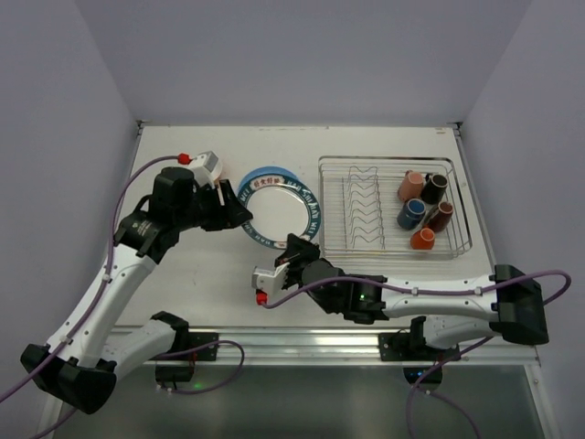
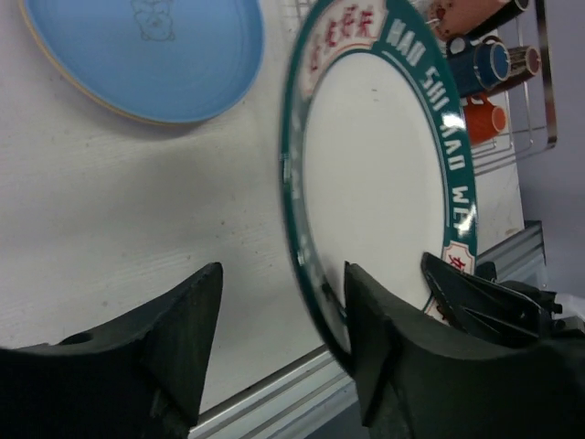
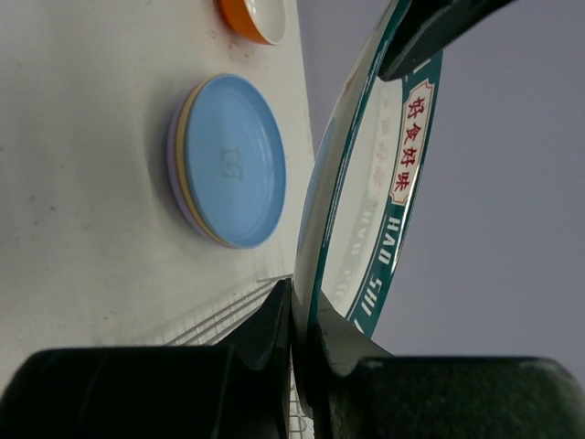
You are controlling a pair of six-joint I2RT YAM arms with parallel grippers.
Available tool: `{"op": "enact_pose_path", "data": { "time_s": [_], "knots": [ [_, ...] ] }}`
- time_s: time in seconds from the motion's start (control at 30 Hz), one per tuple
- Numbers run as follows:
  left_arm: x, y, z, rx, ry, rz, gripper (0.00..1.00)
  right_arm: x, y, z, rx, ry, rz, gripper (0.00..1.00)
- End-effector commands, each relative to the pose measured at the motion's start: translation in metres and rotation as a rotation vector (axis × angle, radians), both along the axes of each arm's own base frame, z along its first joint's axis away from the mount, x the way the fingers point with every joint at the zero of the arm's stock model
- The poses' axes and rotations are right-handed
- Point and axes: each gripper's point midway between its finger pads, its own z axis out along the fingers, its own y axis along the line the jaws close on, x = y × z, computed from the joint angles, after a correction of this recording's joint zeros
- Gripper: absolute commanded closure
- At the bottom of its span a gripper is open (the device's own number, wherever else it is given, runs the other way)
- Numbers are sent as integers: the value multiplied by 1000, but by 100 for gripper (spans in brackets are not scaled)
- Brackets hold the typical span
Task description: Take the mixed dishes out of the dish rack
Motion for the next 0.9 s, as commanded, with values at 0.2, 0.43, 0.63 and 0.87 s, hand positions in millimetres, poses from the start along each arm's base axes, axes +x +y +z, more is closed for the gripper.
{"op": "enact_pose_path", "data": {
  "time_s": [0.2,0.43,0.63,0.87],
  "knots": [
    [1,-11,5,-49,-27,-37,90,18,-11,73,175,-318,-150,100],
    [14,2,-2,-14,-45,67,100,19,-6,69,225,-298,-166,66],
    [27,10,13,-88,-104,205,100,16,-5,52,222,-211,-133,43],
    [47,25,26,-218,-121,404,100,-5,-4,27,312,100,-45,1]
  ]
}}
